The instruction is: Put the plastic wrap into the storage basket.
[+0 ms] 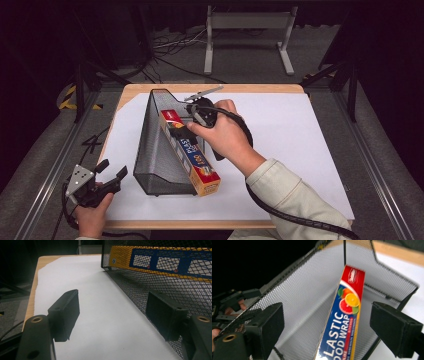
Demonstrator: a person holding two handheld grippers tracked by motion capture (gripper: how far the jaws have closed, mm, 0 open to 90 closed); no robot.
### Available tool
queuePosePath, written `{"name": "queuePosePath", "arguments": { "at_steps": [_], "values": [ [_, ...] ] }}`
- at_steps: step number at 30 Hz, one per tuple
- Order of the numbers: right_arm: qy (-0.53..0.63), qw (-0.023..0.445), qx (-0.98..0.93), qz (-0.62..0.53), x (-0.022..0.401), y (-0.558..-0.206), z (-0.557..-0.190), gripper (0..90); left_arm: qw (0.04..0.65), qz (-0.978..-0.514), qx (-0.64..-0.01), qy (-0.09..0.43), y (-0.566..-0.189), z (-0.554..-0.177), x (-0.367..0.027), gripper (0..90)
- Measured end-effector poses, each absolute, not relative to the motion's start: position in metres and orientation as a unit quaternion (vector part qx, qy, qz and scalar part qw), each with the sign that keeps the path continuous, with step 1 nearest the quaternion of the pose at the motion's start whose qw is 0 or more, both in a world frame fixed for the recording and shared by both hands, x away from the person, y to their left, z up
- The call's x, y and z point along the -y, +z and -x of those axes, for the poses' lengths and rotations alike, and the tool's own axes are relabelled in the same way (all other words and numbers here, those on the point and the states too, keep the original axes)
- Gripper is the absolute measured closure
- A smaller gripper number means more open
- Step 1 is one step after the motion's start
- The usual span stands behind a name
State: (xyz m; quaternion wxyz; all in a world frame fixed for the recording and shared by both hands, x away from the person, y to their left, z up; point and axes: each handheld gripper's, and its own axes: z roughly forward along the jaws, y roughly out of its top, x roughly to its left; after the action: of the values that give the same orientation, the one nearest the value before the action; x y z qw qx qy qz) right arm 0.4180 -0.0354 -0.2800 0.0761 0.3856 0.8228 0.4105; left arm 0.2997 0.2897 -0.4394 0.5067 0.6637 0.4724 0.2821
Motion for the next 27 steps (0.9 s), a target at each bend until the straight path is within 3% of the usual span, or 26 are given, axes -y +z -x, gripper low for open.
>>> {"name": "queuePosePath", "arguments": {
  "at_steps": [14, 27],
  "values": [
    [0.494, 0.110, -0.802, -0.318, 0.076, -0.263, -0.402, 13.1, 0.505, -0.667, -0.470, 0.282, -0.440, -0.302, -0.288, 28.1],
    [0.484, 0.167, -0.802, -0.307, 0.182, -0.273, -0.379, 13.1, 0.497, -0.672, -0.468, 0.286, -0.440, -0.302, -0.286, 28.0]
  ]
}}
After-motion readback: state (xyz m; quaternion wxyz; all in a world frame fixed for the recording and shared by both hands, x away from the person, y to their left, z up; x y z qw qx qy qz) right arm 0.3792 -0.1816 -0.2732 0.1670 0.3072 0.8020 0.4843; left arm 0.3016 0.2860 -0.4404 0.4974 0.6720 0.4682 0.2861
